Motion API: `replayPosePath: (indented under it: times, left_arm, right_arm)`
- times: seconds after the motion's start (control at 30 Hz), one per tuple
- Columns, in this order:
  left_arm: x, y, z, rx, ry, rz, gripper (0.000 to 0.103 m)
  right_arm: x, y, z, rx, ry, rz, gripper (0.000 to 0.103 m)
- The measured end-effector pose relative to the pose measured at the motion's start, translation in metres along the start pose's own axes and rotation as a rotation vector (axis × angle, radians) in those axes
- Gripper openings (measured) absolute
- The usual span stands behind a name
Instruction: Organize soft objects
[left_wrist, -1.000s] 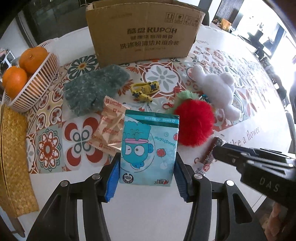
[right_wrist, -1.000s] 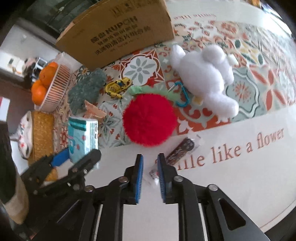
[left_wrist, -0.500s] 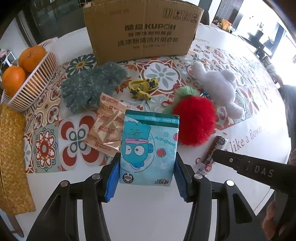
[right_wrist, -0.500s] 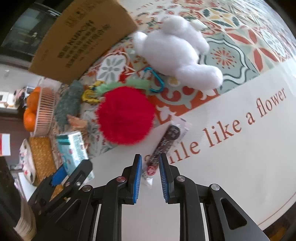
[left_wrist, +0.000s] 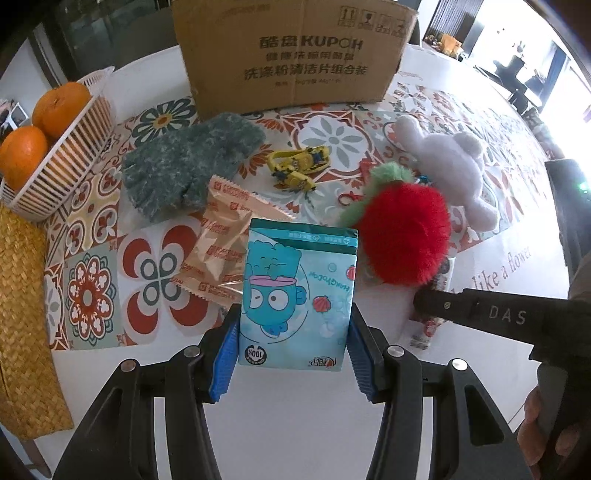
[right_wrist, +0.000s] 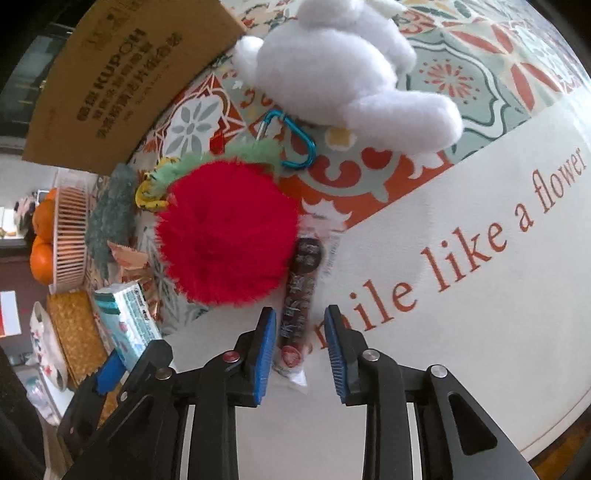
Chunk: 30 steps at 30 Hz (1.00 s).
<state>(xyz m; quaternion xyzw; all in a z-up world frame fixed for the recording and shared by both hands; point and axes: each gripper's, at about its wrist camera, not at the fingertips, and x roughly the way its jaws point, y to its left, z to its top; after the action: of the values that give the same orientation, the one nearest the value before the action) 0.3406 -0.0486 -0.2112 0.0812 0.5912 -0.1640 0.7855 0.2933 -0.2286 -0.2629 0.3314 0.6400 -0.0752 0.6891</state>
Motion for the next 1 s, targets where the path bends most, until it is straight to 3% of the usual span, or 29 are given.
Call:
replayPosePath:
  times: [0.27,0.37,0.53,0.8,1.0]
  left_arm:
    - [0.002,0.009,-0.003,-0.036,0.012,0.002,0.053]
    - [0.001,0.010,-0.006,-0.043,0.016,0.007,0.053]
    - [-0.005,-0.001,-0.011,-0.026,0.007,0.009,0.053]
    - [-0.011,-0.022,-0.019,-0.034,-0.003,-0.027,0.053]
    - [-0.036,-0.031,-0.012,-0.046,-0.076,-0.026,0.053]
  right_arm:
    - [0.003,0.024,-0.007,-0.125,-0.034,-0.100,0.032]
    - [0.005,0.037,-0.012,-0.227,-0.074,-0.168,0.024]
    - [0.000,0.029,-0.019,-0.255,-0.065,-0.130,0.019]
    - [-0.035,0.007,-0.041,-0.315,-0.122,-0.084,0.019]
    - [-0.066,0.003,-0.038,-0.340,-0.179,-0.054,0.019]
